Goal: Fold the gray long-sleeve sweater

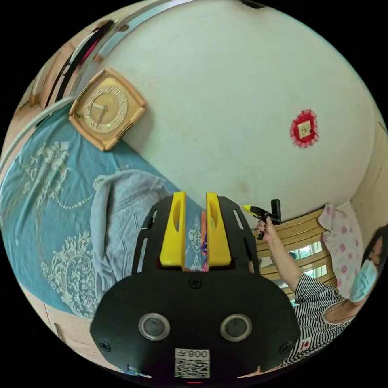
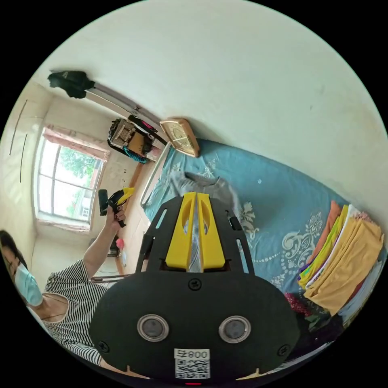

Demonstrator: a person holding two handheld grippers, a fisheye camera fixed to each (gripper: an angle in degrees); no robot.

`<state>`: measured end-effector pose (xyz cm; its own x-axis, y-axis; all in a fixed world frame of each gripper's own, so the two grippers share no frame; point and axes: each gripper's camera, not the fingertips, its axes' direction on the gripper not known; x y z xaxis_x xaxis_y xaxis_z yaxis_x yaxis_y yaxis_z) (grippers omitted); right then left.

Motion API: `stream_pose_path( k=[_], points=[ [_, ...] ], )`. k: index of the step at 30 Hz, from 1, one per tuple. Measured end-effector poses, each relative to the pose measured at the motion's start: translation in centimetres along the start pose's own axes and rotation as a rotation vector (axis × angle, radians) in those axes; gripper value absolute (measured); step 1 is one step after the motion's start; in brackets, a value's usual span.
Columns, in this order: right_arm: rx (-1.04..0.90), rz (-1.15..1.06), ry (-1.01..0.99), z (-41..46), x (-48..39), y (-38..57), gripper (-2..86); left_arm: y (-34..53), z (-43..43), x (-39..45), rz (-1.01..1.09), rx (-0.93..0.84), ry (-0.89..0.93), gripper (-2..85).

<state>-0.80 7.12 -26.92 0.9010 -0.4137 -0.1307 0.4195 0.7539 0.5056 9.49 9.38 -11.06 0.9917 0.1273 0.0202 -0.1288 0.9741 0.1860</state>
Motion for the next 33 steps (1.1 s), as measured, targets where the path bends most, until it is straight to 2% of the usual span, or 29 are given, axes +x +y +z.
stream_pose_path(
  k=[2,5,7,10,12,17,22,28,33],
  points=[
    [-0.083,0.074,0.038,4.3,1.9,1.4,2.7,3.0,4.1,-7.0,-0.137,-0.179,-0.071,8.8],
    [-0.213,0.248,0.045,11.5,5.2,4.7,4.0,8.4,8.5,-14.5,-0.346,-0.347,-0.115,9.4],
    [-0.322,0.379,0.054,16.9,7.0,7.2,5.1,11.1,10.9,-17.1,-0.415,-0.416,-0.134,9.7],
    [-0.380,0.454,0.073,22.3,7.3,8.5,5.7,13.7,15.2,-19.2,-0.470,-0.498,-0.167,10.2],
    [-0.424,0.457,0.120,25.3,7.0,8.3,6.0,14.1,17.6,-19.9,-0.496,-0.501,-0.177,10.5],
    [-0.466,0.424,0.174,32.9,6.4,5.8,7.1,13.4,24.3,-21.5,-0.441,-0.556,-0.352,11.1],
    [-0.527,0.421,0.237,40.8,6.2,3.9,7.5,14.3,29.8,-23.7,-0.458,-0.569,-0.398,9.7],
    [-0.522,0.395,0.232,44.3,4.8,2.8,3.3,16.0,32.9,-23.7,-0.418,-0.591,-0.424,4.7],
    [-0.547,0.373,0.212,44.5,3.0,1.1,0.9,17.2,31.4,-21.7,-0.379,-0.557,-0.430,3.5]
  ],
)
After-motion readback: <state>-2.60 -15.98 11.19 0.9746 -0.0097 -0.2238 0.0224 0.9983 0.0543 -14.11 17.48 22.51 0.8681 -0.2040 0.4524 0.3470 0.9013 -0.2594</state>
